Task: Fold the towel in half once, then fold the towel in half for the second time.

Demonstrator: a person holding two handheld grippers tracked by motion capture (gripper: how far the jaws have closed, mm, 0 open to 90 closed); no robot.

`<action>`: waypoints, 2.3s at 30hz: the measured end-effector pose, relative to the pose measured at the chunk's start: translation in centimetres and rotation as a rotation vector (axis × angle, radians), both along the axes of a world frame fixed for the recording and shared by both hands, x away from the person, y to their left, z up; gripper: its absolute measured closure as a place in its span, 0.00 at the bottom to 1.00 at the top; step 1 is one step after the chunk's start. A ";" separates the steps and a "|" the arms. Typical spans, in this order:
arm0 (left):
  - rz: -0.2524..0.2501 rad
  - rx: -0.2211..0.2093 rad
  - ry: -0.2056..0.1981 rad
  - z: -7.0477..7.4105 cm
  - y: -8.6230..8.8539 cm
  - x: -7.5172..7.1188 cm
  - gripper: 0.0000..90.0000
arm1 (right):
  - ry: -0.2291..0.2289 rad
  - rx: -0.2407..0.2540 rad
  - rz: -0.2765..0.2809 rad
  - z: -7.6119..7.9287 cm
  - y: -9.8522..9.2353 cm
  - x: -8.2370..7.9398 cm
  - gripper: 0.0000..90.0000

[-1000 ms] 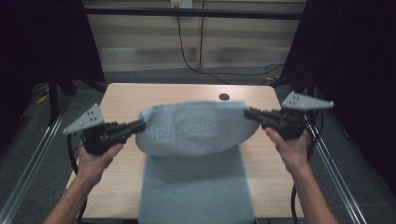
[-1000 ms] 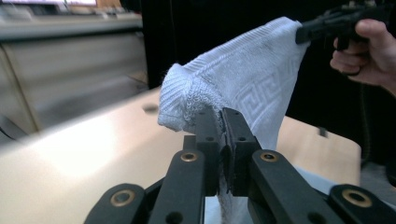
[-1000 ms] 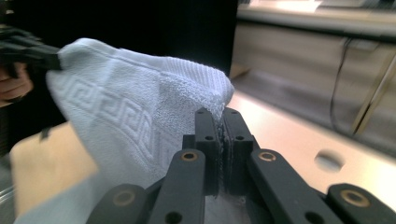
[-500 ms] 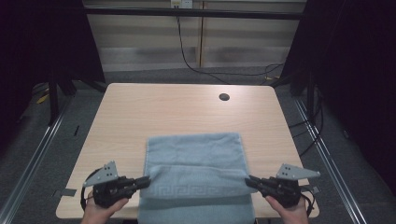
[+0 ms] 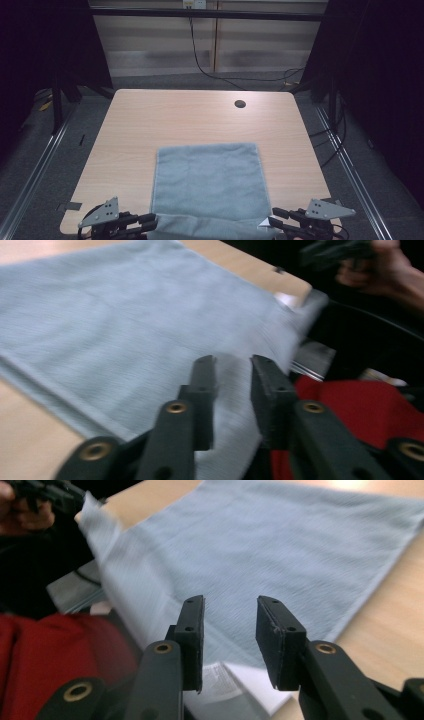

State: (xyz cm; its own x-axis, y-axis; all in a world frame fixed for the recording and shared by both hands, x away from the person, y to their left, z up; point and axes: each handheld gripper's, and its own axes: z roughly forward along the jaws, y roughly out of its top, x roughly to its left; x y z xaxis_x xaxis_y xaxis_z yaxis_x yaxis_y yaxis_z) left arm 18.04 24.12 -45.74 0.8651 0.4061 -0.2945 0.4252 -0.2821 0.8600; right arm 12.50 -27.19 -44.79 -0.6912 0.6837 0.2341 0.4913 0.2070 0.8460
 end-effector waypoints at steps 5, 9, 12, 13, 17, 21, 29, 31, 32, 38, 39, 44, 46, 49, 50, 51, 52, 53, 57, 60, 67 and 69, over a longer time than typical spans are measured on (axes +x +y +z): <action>0.059 0.054 -0.032 0.0 -0.5 3.7 0.74 | -0.001 0.000 0.012 -0.2 0.4 2.1 0.69; 0.132 0.108 -0.027 -1.1 -1.3 7.5 0.73 | 0.025 -0.035 0.032 -0.7 1.4 5.4 0.66; 0.159 0.152 0.014 -2.4 -1.8 10.2 0.71 | 0.050 -0.061 0.029 -1.2 1.9 8.6 0.65; 0.160 0.162 0.026 -2.7 -1.9 11.0 0.70 | 0.061 -0.073 0.030 -1.4 2.1 9.7 0.64; 0.194 0.184 0.054 -3.3 -2.6 13.5 0.67 | 0.086 -0.127 0.026 -2.3 3.2 13.9 0.61; 0.189 0.202 0.074 -3.9 -3.6 15.4 0.68 | 0.109 -0.161 0.000 -3.2 4.3 17.3 0.58; 0.171 0.236 0.056 -4.9 -3.9 15.4 0.71 | 0.142 -0.230 0.000 -5.1 5.3 18.9 0.60; 0.158 0.240 0.055 -4.9 -3.7 15.3 0.71 | 0.158 -0.242 0.007 -5.0 5.4 18.4 0.62; 0.157 0.239 0.051 -4.9 -3.7 15.2 0.71 | 0.154 -0.246 0.013 -5.0 5.4 18.0 0.62; 0.133 0.256 0.032 -4.8 -3.6 13.9 0.71 | 0.156 -0.230 0.042 -5.1 5.3 15.5 0.62; 0.128 0.256 0.033 -4.8 -3.7 13.6 0.71 | 0.155 -0.232 0.042 -5.1 5.2 15.1 0.62; 0.097 0.265 0.030 -4.7 -3.4 12.1 0.70 | 0.155 -0.232 0.052 -5.0 5.3 13.4 0.62; 0.094 0.267 0.032 -4.6 -3.2 11.6 0.70 | 0.150 -0.232 0.054 -5.0 5.5 12.8 0.62; 0.082 0.277 0.033 -4.5 -3.1 10.9 0.70 | 0.148 -0.225 0.065 -5.0 5.5 12.0 0.61; 0.077 0.283 0.034 -4.4 -3.1 10.7 0.70 | 0.154 -0.230 0.066 -5.0 5.5 11.7 0.62; 0.073 0.289 0.039 -4.3 -3.1 10.4 0.70 | 0.156 -0.228 0.069 -4.9 5.6 11.6 0.61; 0.067 0.288 0.042 -4.3 -3.1 10.0 0.69 | 0.158 -0.235 0.069 -4.9 5.6 11.3 0.61; 0.064 0.292 0.036 -4.3 -3.1 9.8 0.68 | 0.160 -0.241 0.074 -4.7 5.8 11.0 0.59; 0.055 0.264 0.060 -3.8 -2.6 9.7 0.64 | 0.133 -0.175 0.075 -3.5 5.3 10.9 0.60; 0.089 0.230 0.047 -3.0 -2.3 10.7 0.64 | 0.091 -0.146 0.032 -2.4 4.2 11.9 0.60; 0.185 0.194 0.008 -1.5 -2.1 15.1 0.59 | 0.076 -0.137 -0.023 -1.8 2.6 16.7 0.61; 0.201 0.181 0.027 -1.4 -2.2 16.6 0.57 | 0.075 -0.141 -0.034 -1.9 2.6 17.9 0.61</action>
State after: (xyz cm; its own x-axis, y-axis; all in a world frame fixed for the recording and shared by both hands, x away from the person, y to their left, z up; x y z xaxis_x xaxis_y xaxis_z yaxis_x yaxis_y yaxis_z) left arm 34.64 21.92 -47.13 0.7544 0.6173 -0.2231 0.5101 -0.3375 0.7911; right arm 30.44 -24.57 -46.67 -0.6514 0.7360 0.1843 0.5609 0.3036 0.7702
